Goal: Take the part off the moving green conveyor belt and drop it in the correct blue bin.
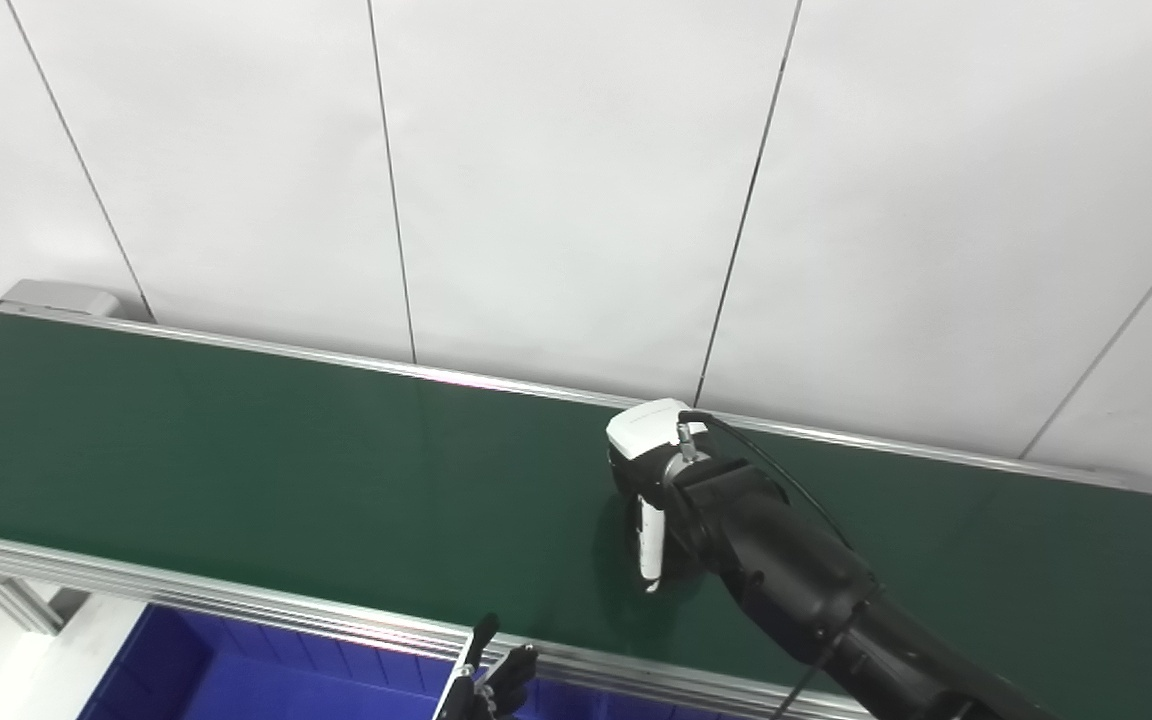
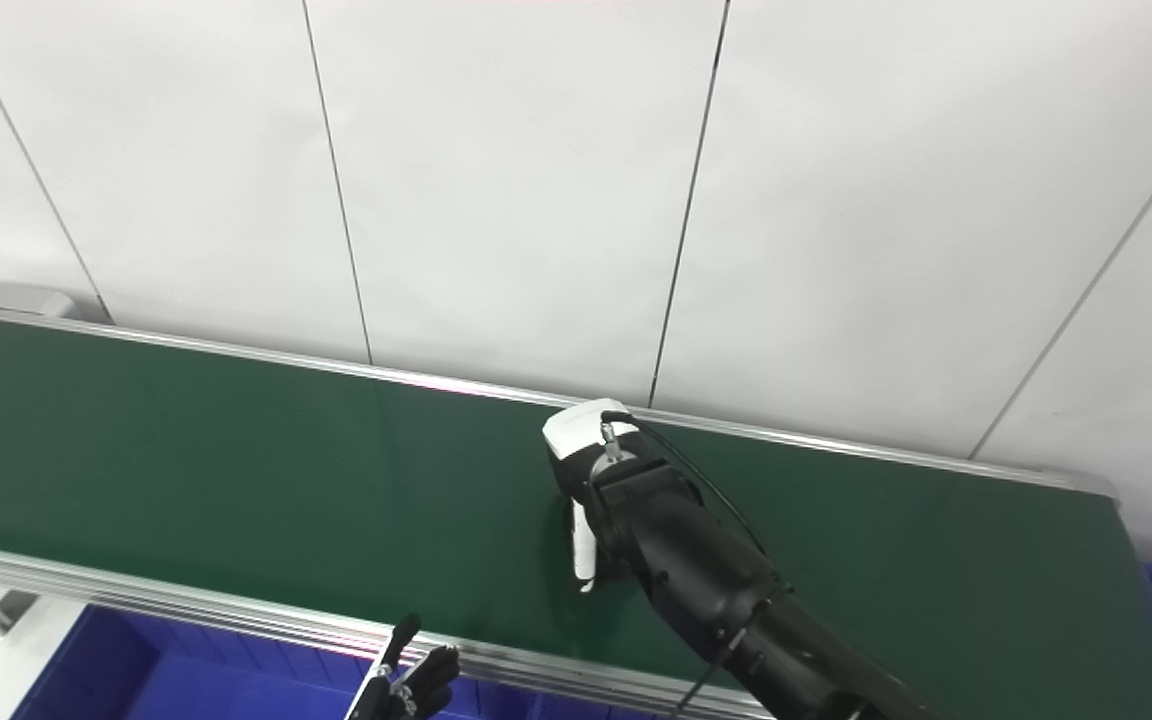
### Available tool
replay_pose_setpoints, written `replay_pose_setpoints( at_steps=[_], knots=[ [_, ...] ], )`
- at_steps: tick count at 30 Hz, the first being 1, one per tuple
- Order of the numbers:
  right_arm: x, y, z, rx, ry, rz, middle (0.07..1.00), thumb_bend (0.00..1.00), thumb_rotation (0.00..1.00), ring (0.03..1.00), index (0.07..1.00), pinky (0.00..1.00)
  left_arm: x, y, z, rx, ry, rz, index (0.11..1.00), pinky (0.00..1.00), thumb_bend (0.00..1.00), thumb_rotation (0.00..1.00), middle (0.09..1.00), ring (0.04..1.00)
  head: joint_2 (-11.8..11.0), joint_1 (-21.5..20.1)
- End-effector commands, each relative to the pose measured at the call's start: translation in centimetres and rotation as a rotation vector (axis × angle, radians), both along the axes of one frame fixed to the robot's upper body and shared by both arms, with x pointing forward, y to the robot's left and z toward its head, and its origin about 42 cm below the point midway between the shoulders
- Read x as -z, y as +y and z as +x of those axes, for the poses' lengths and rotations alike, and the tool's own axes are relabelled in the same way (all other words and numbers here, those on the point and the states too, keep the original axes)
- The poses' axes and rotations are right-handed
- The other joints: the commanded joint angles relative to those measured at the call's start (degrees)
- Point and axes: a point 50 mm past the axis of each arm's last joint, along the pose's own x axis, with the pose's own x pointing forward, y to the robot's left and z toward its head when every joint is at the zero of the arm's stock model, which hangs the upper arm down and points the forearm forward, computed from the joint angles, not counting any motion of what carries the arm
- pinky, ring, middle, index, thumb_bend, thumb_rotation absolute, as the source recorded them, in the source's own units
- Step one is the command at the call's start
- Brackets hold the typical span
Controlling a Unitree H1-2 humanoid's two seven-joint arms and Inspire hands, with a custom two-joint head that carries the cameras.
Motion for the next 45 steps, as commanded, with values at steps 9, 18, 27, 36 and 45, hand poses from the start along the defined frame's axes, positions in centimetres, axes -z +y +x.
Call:
replay_pose_setpoints(
  at_steps=[9,18,27,36,45],
  knots=[
    [-1.5,0.0,0.5,-0.044,-0.028,-0.027,0.524,0.53,0.00,0.417,0.647,0.30,-1.1,-0.2,0.2,0.003,-0.026,-0.007,1.000,0.91,0.68,0.70,0.885,0.901,0.00,-0.58],
    [-5.3,1.5,0.3,0.031,0.016,0.017,0.537,0.52,0.00,0.415,0.730,0.26,-1.1,0.1,0.3,0.002,-0.022,-0.019,1.000,0.91,0.69,0.72,0.878,0.918,0.43,-2.05],
    [-8.4,0.7,-2.0,-0.001,0.019,-0.031,0.670,0.52,0.00,0.466,0.666,0.36,-1.3,1.1,0.5,0.008,-0.019,0.003,1.000,0.93,0.67,0.75,0.891,0.934,1.20,-4.60],
    [-11.3,-1.4,-5.9,-0.049,-0.028,0.021,0.684,0.52,0.00,0.465,0.653,0.33,-1.5,2.8,0.7,0.010,-0.013,0.052,1.000,0.95,0.65,0.80,0.902,0.945,2.97,-8.66],
    [-11.1,-3.2,-10.6,-0.097,-0.017,0.023,0.552,0.52,0.00,0.418,0.648,0.34,-2.0,4.4,0.9,0.018,0.005,0.039,1.000,1.00,0.61,0.82,0.922,0.985,5.26,-13.99]
  ],
)
